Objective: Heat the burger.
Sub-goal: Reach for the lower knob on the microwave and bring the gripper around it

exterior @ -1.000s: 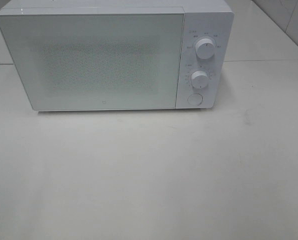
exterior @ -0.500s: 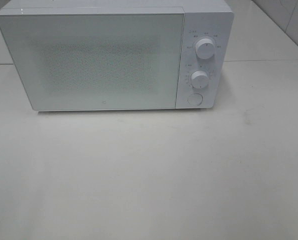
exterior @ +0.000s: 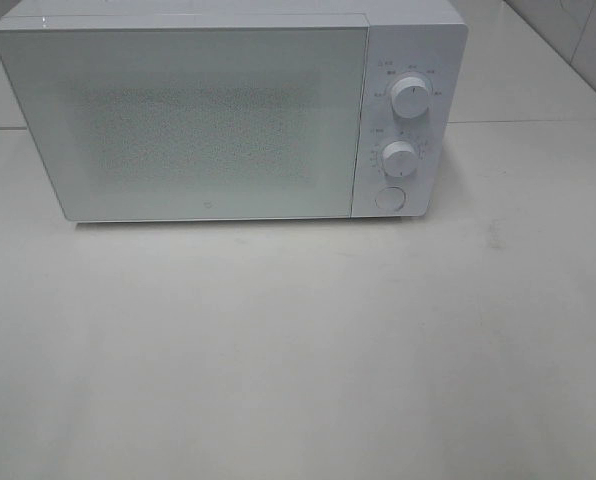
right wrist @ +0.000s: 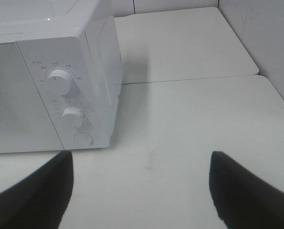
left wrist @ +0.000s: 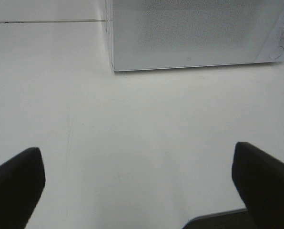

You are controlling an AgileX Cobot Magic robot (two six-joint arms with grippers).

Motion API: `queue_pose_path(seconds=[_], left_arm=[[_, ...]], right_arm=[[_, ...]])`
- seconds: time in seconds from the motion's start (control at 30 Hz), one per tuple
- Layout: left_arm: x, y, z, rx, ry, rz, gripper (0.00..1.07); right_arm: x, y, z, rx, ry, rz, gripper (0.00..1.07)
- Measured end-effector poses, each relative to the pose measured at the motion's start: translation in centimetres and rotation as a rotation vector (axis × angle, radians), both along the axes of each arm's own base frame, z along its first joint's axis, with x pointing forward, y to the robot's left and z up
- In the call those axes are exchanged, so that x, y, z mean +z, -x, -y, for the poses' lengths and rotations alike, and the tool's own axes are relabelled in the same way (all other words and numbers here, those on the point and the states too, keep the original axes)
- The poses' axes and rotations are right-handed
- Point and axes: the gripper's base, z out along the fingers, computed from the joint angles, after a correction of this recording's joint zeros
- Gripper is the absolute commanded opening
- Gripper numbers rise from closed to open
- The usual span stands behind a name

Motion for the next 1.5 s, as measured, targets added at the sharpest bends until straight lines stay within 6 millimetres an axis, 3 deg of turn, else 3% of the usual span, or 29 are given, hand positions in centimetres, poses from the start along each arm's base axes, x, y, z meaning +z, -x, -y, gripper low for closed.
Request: queue_pose_path(seconds=[0.5, 0.6, 0.67, 1.23, 1.5], left_arm=[[0.0, 0.0, 0.0, 0.000, 0.000, 0.000, 1.00], [0.0, 0.0, 0.0, 0.000, 0.000, 0.000, 1.00], [0.0, 0.0, 0.0, 0.000, 0.000, 0.000, 1.00], [0.0, 0.0, 0.0, 0.000, 0.000, 0.000, 1.00], [0.0, 0.0, 0.0, 0.000, 0.000, 0.000, 1.00]], right_arm=[[-0.7, -6.8, -0.1, -0.015, -0.016, 0.046, 0.75], [-0.8, -7.1, -0.1, -0.017, -0.019, 0.054, 0.75], [-1.9, -8.3, -0.1, -0.021, -0.020, 0.113, 0.75], [-8.1, -10.4, 0.0, -0.048, -0.002, 0.180, 0.75], [-10.9, -11.5, -2.5, -0.002, 0.089, 0.161, 0.75]])
